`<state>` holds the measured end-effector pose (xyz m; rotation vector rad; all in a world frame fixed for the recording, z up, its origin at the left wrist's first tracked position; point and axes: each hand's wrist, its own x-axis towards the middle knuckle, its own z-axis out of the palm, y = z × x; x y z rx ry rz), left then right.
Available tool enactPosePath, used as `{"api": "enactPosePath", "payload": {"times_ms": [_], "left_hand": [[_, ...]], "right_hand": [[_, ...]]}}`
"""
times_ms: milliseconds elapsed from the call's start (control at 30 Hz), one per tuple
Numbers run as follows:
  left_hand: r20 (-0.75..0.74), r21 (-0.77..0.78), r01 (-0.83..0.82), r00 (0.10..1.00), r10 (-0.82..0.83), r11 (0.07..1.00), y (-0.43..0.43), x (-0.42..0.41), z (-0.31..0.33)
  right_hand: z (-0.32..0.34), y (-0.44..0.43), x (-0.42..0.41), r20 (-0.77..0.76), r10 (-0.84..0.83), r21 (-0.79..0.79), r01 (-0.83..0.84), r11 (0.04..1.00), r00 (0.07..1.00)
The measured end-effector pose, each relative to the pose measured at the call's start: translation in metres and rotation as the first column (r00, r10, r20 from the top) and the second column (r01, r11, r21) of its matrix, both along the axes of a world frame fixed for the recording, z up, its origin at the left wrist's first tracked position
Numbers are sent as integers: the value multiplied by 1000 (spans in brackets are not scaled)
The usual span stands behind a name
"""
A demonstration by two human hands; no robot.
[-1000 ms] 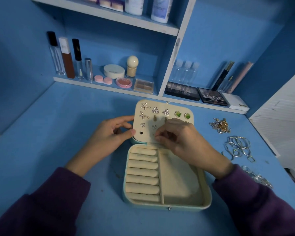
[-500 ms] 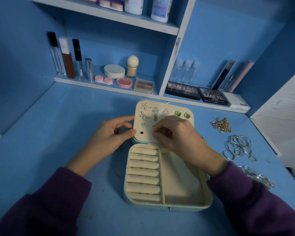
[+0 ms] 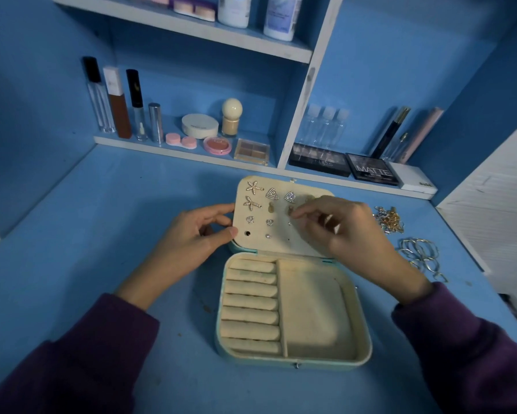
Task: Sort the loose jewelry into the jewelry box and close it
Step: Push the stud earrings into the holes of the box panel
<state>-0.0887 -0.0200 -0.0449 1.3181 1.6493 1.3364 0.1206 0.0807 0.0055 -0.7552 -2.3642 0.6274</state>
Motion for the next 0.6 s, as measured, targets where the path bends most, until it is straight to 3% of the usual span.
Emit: {"api": "enactPosePath", "payload": {"times_ms": [133, 300, 467, 600], "left_hand": [[8, 2, 8, 1000, -8, 1000, 0, 0, 0], [3, 0, 5, 1000, -5, 1000, 0, 1, 0], [28, 3, -1, 1000, 1, 1000, 1, 1, 1], [38, 6, 1, 999, -2, 1000, 0, 2, 2]], "right_hand": [[6, 23, 24, -26, -147, -78, 144, 986, 989], [-1, 53, 57, 156, -288, -54, 299, 953, 945], [-14, 60, 76, 343, -274, 0, 292, 956, 898], [-18, 57, 80, 359, -244, 29, 250, 968, 901]]}}
